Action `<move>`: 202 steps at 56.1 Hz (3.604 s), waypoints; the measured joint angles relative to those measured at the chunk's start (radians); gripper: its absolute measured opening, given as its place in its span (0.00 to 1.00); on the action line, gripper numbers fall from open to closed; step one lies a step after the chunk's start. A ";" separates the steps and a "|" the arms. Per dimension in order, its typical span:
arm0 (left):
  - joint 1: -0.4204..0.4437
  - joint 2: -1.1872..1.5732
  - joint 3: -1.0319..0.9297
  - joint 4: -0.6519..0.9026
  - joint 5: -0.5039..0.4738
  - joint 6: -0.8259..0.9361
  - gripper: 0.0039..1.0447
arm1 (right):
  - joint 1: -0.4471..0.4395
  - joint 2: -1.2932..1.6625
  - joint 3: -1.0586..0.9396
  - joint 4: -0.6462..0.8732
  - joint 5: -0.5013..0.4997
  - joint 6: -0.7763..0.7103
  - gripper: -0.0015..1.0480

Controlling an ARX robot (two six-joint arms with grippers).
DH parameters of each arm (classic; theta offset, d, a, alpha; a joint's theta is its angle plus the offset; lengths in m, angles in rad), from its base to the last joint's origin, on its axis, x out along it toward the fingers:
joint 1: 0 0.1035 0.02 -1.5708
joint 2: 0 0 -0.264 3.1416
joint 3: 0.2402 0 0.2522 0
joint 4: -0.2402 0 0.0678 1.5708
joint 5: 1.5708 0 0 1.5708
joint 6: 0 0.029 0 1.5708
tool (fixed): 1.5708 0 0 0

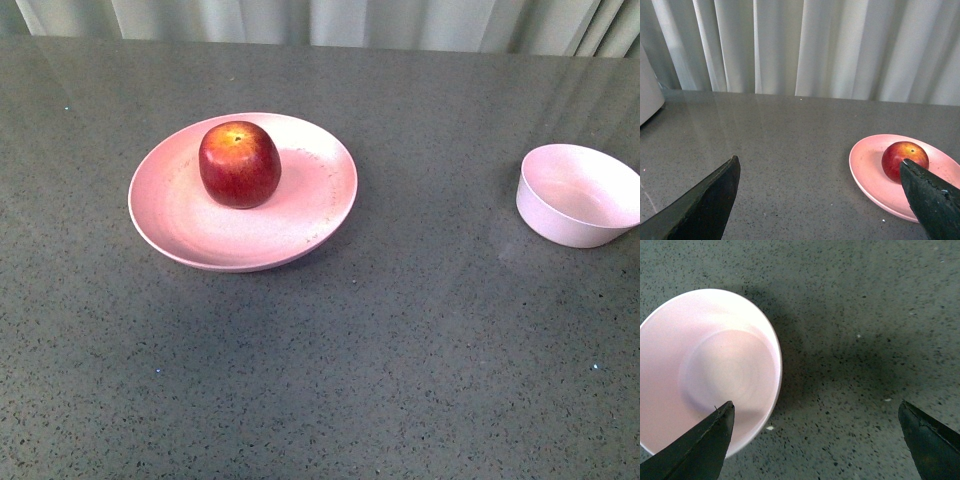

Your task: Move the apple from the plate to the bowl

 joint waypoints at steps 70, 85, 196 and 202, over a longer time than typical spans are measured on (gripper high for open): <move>0.000 0.000 0.000 0.000 0.000 0.000 0.92 | 0.250 0.135 0.154 -0.074 0.008 0.159 0.02; 0.000 0.000 0.000 0.000 0.000 0.000 0.92 | 0.314 0.190 0.206 -0.087 0.030 0.192 0.02; 0.000 0.000 0.000 0.000 0.000 0.000 0.92 | 0.243 -0.940 -0.851 0.671 0.251 0.077 0.02; 0.000 0.000 0.000 0.000 0.000 0.000 0.92 | 0.243 -1.039 -0.864 0.591 0.251 0.077 0.02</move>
